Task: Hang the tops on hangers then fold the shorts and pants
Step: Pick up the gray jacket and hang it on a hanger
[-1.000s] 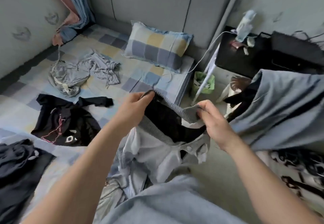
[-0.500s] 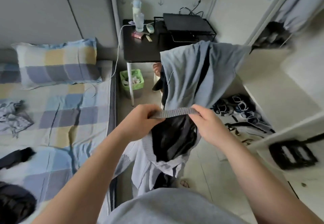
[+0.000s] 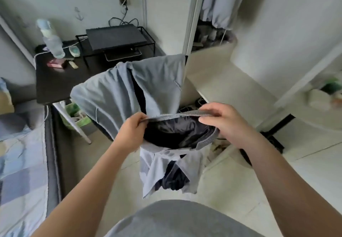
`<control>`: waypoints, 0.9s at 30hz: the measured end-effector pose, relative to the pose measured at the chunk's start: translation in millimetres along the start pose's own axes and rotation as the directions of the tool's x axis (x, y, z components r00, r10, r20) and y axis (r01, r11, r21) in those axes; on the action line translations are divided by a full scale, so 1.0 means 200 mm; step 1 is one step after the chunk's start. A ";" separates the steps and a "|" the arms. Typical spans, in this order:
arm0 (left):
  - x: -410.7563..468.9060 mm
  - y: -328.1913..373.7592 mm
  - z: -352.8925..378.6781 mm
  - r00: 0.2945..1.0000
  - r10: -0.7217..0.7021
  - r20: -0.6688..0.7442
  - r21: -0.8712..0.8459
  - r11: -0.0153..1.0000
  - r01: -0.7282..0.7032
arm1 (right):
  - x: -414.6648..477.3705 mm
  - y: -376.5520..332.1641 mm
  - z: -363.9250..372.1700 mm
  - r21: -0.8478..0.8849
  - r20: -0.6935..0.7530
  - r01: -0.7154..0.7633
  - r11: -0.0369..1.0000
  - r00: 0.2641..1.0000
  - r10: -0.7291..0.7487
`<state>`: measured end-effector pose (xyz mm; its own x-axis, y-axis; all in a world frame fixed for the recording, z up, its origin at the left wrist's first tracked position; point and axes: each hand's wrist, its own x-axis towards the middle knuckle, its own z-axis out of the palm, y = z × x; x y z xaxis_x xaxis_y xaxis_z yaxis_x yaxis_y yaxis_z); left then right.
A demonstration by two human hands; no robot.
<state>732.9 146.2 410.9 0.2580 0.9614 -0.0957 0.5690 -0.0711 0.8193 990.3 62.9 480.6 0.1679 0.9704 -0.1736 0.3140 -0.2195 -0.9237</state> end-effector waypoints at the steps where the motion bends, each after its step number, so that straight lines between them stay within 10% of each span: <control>1: 0.06 0.07 0.02 0.999 0.024 -0.031 -0.024 0.999 -0.024 | 0.04 0.02 -0.08 -0.098 -0.024 0.016 0.995 1.000 -0.019; 7: 0.48 0.50 0.08 0.957 0.262 -0.125 -0.112 0.955 -0.276 | 0.32 -0.01 -0.39 -0.362 -0.141 0.022 0.932 0.987 -0.078; 14: 1.16 0.95 0.10 0.847 0.517 0.123 -0.147 0.854 -0.500 | 0.64 -0.35 -0.81 -0.402 -0.387 0.081 0.912 0.887 -0.250; 27: 2.03 2.05 -0.18 0.431 0.848 0.309 -0.274 0.513 -0.814 | 1.10 -1.26 -1.44 -0.592 -0.614 -0.003 0.806 0.650 -0.448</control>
<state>1042.8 517.6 727.2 0.8349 0.2715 0.4789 -0.1321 -0.7457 0.6531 1218.4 303.4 773.2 0.5421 0.6673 0.5107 0.8056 -0.2397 -0.5418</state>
